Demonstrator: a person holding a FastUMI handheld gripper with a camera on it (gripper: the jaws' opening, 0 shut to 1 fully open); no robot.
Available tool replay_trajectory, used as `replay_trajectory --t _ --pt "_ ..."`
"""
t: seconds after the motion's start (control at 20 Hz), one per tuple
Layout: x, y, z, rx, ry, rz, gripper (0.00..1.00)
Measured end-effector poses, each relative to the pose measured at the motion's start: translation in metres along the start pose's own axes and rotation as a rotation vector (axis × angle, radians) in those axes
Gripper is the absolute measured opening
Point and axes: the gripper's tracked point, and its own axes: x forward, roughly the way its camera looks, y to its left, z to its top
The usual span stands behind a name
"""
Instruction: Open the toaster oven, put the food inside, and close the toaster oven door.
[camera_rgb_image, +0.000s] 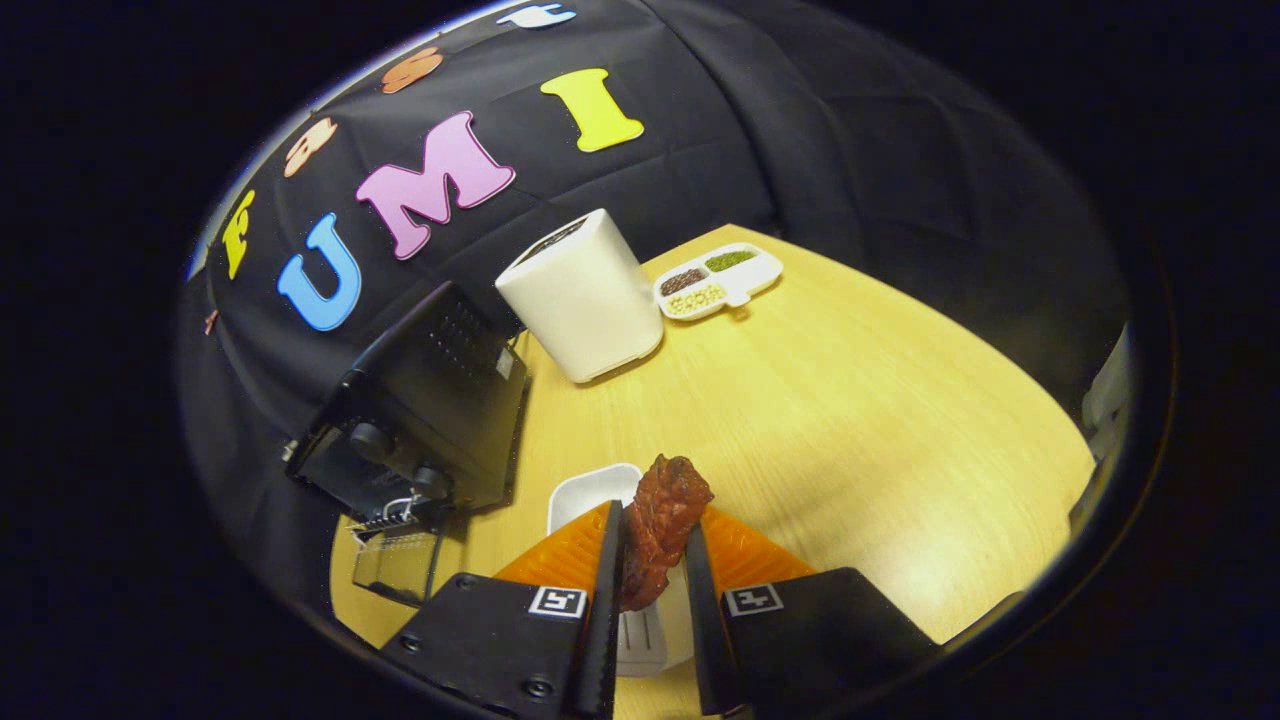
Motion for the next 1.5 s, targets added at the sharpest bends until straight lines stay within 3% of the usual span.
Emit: replay_trajectory --t 0.1,0.2,0.45,0.65,0.9,1.15,1.5 --pt "0.002 0.001 0.016 0.029 -0.011 0.027 0.21" --pt "0.001 -0.002 0.026 -0.024 -0.024 0.03 0.13" --pt "-0.019 0.014 0.049 -0.033 -0.074 0.033 0.14" --pt "-0.042 0.063 0.053 -0.007 -0.133 0.044 0.13" --pt "-0.049 0.177 0.008 0.037 -0.13 0.147 0.13" --pt "-0.018 0.269 -0.061 0.107 -0.057 0.232 0.13" --pt "0.044 0.331 -0.103 0.199 -0.021 0.286 0.13"
